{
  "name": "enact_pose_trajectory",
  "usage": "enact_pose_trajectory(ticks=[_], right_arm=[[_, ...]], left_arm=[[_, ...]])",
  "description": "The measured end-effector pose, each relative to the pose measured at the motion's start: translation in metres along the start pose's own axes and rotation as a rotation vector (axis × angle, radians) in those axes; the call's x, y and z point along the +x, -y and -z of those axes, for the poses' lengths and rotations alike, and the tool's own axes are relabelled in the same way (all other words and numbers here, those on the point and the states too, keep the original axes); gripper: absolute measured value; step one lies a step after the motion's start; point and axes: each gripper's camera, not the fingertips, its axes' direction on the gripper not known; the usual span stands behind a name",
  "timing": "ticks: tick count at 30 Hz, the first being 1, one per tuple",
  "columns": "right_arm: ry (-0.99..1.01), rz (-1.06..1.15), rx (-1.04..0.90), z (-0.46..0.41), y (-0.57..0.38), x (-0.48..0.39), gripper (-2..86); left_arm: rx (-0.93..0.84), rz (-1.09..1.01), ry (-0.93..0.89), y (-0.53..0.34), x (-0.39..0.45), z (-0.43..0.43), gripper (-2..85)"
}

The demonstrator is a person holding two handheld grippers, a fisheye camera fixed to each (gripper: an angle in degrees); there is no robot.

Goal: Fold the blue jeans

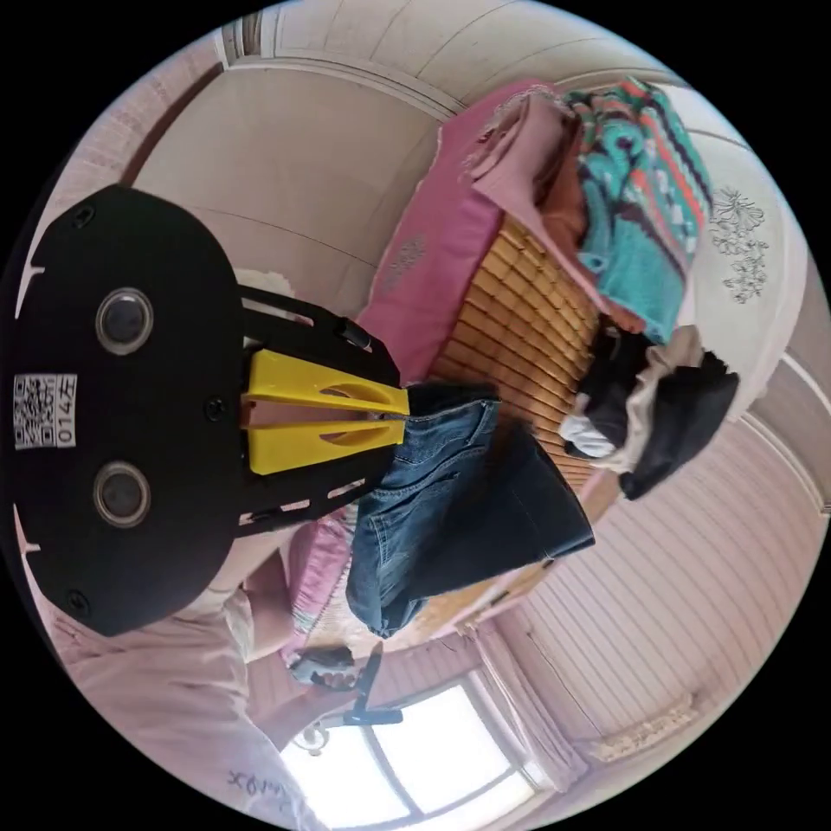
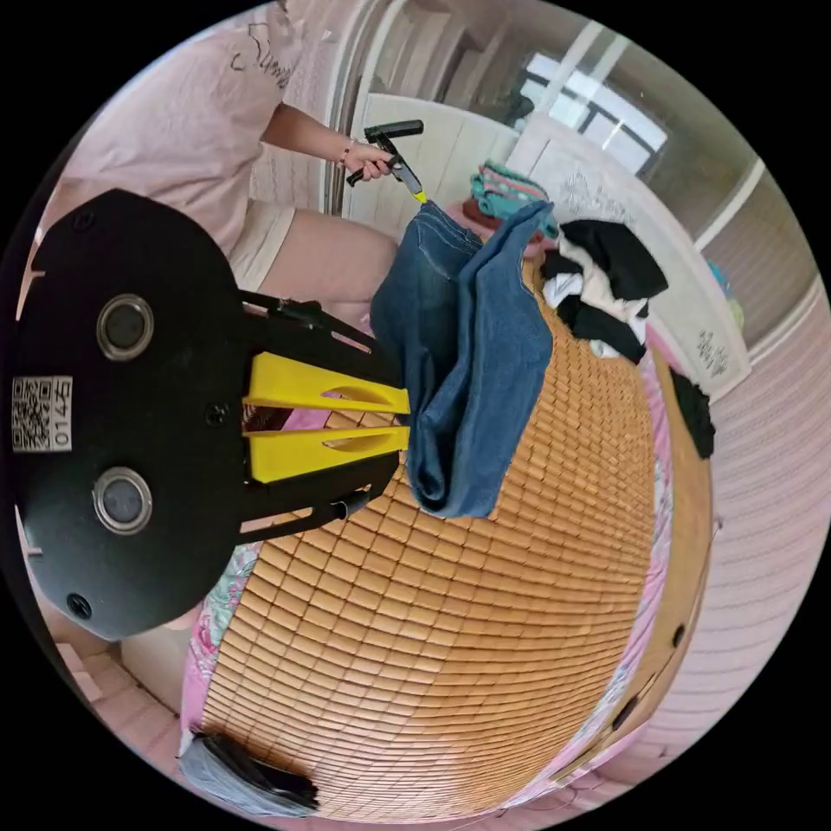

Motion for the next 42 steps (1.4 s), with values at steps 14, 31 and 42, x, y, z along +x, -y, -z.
enact_pose_trajectory(ticks=[14, 31, 42], right_arm=[[0.000, 0.697, -0.071, -0.138, 0.123, -0.258, 19.8], [0.102, 0.023, 0.897, 0.293, -0.004, 0.139, 2.7], [-0.236, -0.833, 0.473, 0.177, -0.299, 0.343, 6.0]], left_arm=[[0.040, -0.107, 0.143, 0.149, 0.033, -0.058, 10.5], [0.538, -0.219, -0.198, 0.233, 0.105, 0.085, -0.5], [0.161, 0.069, 0.158, 0.153, -0.010, -0.023, -0.9]])
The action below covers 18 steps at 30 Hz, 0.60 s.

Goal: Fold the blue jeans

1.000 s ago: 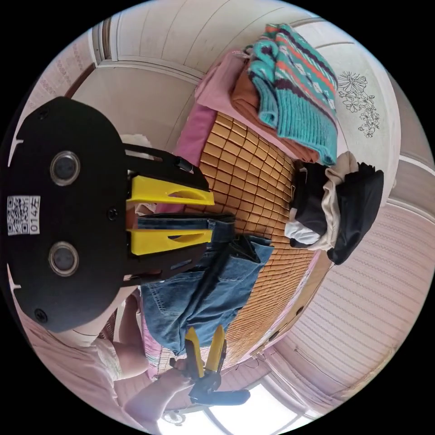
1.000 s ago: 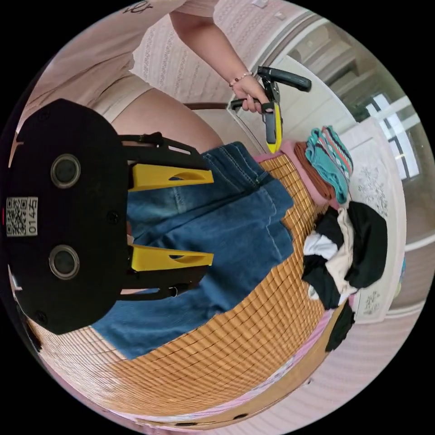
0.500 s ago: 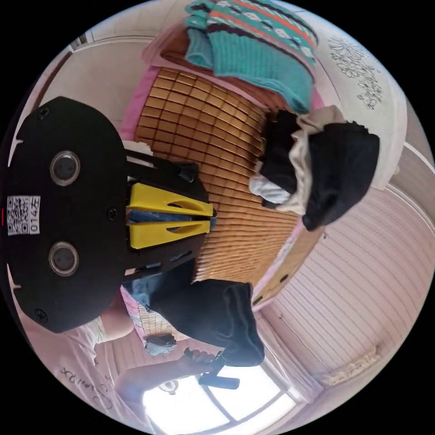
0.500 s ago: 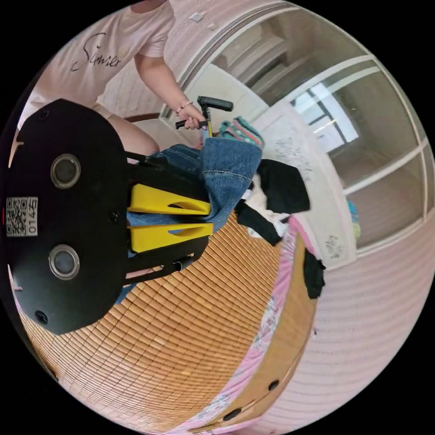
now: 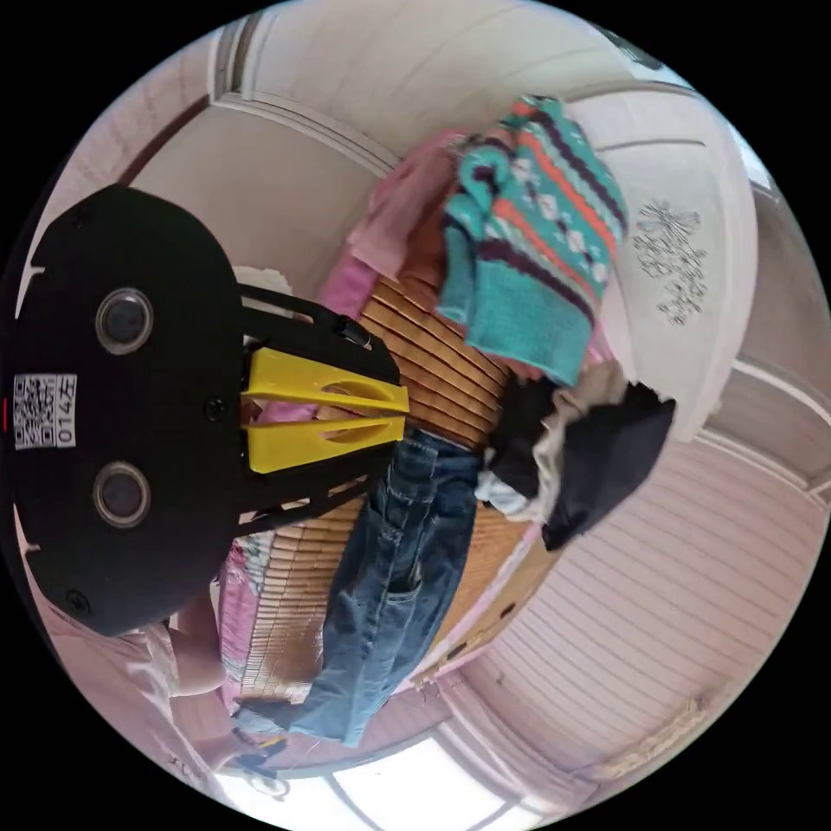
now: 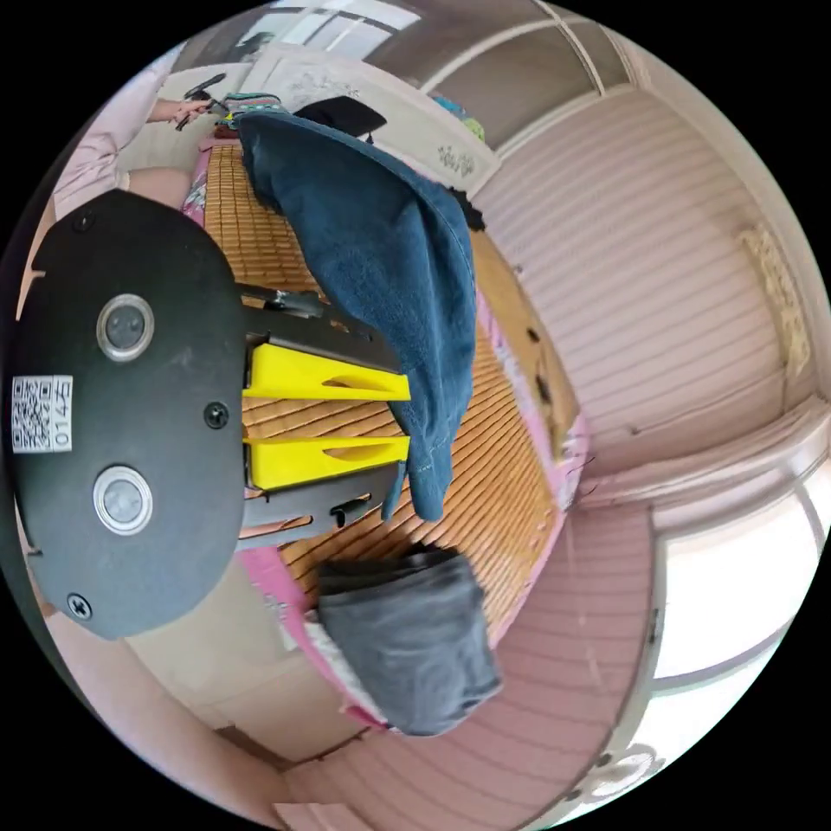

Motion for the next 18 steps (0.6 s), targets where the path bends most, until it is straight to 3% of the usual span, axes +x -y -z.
enact_pose_trajectory(ticks=[2, 4, 8, 13, 18], right_arm=[[-0.019, -0.048, -0.091, -0.014, -0.023, 0.020, 6.1], [-0.024, -0.039, -0.041, -0.006, -0.034, 0.022, 6.5], [0.069, 0.150, -0.036, -0.001, -0.013, -0.020, 7.5], [-0.013, 0.435, -0.089, -0.032, 0.010, -0.119, 10.6], [-0.128, 0.483, -0.357, -0.109, 0.016, -0.156, 17.4]], left_arm=[[-0.051, 0.047, 0.039, -0.016, -0.006, -0.014, -1.0], [-0.025, -0.008, 0.051, -0.016, 0.009, -0.008, -1.0], [0.011, -0.188, 0.045, 0.020, 0.065, -0.003, -0.9], [-0.059, -0.341, 0.001, 0.082, 0.168, -0.079, 1.1], [-0.169, -0.258, 0.046, 0.114, 0.218, -0.168, 5.9]])
